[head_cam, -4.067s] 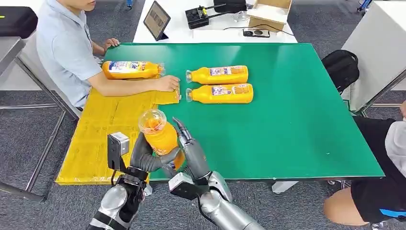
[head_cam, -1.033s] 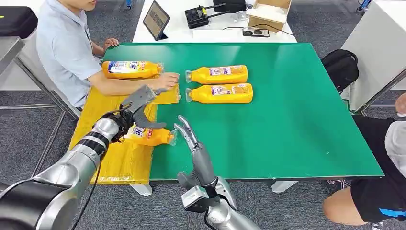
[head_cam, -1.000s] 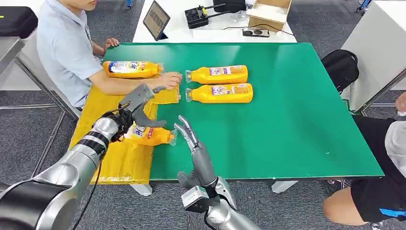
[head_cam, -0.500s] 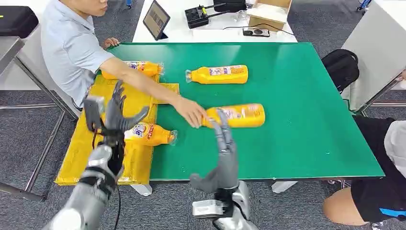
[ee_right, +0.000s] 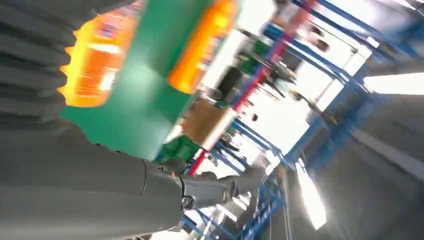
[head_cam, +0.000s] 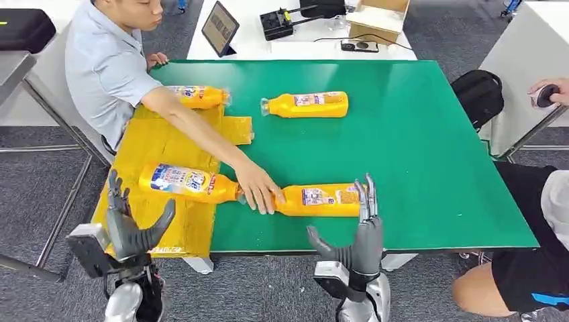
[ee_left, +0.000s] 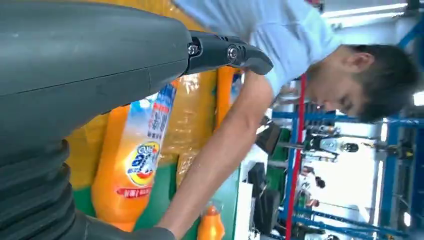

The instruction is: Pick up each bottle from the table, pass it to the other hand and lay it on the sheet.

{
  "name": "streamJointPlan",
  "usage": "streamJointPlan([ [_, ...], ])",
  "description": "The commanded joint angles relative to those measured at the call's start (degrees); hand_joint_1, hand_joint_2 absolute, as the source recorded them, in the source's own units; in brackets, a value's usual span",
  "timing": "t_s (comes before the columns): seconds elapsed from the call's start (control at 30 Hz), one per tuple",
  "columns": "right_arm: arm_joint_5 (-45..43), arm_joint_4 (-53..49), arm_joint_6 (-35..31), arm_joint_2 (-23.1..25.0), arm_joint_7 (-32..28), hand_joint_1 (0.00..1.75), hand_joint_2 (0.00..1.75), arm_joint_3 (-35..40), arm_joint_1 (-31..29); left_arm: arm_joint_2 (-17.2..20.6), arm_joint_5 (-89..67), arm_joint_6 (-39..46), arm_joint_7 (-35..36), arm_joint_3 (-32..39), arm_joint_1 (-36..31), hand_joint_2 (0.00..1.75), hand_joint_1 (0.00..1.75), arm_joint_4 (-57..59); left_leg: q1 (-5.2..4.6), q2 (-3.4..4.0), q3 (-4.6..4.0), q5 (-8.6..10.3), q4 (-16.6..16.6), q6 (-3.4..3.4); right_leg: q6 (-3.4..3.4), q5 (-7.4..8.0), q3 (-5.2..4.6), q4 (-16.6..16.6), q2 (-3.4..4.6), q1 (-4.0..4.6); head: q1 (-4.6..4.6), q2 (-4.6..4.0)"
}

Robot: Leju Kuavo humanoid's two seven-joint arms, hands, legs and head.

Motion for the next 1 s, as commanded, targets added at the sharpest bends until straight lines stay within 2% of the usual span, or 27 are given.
streamJointPlan([
  [0.03, 7.05, 25.51, 1.46, -5.41, 7.46, 0.0, 1.75, -3.42, -14.82, 0.53, -9.16, 5.21, 2.51, -5.1, 1.18, 1.75, 0.0, -3.08, 0.01, 0.17, 0.21, -0.02, -0.06, 0.09, -0.07, 0.06, 0.21, -0.13, 0.11, 0.05, 0.0, 0.0],
  [0.27, 7.3, 25.38, 1.26, -5.28, 7.69, 0.0, 1.75, -3.19, -14.58, 0.57, -9.18, 5.36, 2.56, -4.95, 0.95, 1.75, 0.0, -2.77, -0.02, 0.02, 0.18, 0.06, -0.06, 0.14, -0.06, 0.02, 0.21, -0.06, -0.03, 0.01, -0.02, 0.0],
  [0.3, 8.92, 27.0, 3.49, -5.8, 10.42, 0.0, 1.75, -2.08, -15.77, 0.47, -9.24, 5.24, 3.82, -4.88, 0.83, 1.75, 0.0, -2.38, -0.01, 0.06, 0.34, 0.0, -0.08, 0.18, -0.13, -0.02, 0.35, -0.09, -0.02, 0.04, 0.0, 0.0],
  [0.4, 11.47, 32.11, 6.48, -6.02, 13.36, 0.0, 1.75, 0.0, -19.5, 0.3, -11.32, 6.99, 4.17, -4.95, -0.54, 1.75, 0.0, -0.63, -0.01, 0.12, 0.31, 0.01, -0.06, 0.18, -0.11, 0.01, 0.31, -0.08, 0.04, 0.04, -0.02, 0.0],
  [0.43, 12.79, 33.66, 5.02, -5.82, 13.27, 0.0, 1.75, 0.59, -20.52, 0.25, -11.66, 7.26, 4.18, -5.07, -1.27, 1.75, 0.0, 0.07, -0.02, 0.14, 0.29, 0.02, -0.06, 0.18, -0.1, 0.03, 0.28, -0.07, 0.07, 0.03, -0.02, 0.0],
  [0.6, 14.73, 39.04, 6.77, -5.48, 17.74, 0.0, 1.75, 2.05, -24.48, 0.69, -12.54, 7.0, 5.36, -6.05, -3.13, 1.75, 0.0, 2.03, -0.02, 0.09, 0.26, 0.07, -0.06, 0.18, -0.11, 0.05, 0.26, -0.06, 0.0, 0.02, 0.0, 0.0],
  [0.87, 18.67, 41.44, 8.9, -6.41, 23.33, 0.0, 1.75, 3.01, -25.05, 0.84, -15.18, 6.64, 6.69, -6.17, -2.71, 1.75, 0.0, 2.82, -0.01, 0.02, 0.37, 0.03, -0.11, 0.18, -0.14, -0.01, 0.4, -0.11, -0.08, 0.04, 0.0, 0.0],
  [1.0, 23.78, 43.33, 11.89, -7.06, 29.85, 0.0, 1.75, 5.54, -26.07, 1.16, -14.42, 3.67, 9.46, -6.33, -2.7, 1.75, 0.0, 3.08, -0.03, 0.03, 0.38, 0.03, -0.09, 0.18, -0.13, -0.01, 0.4, -0.09, -0.07, 0.02, 0.0, 0.0],
])
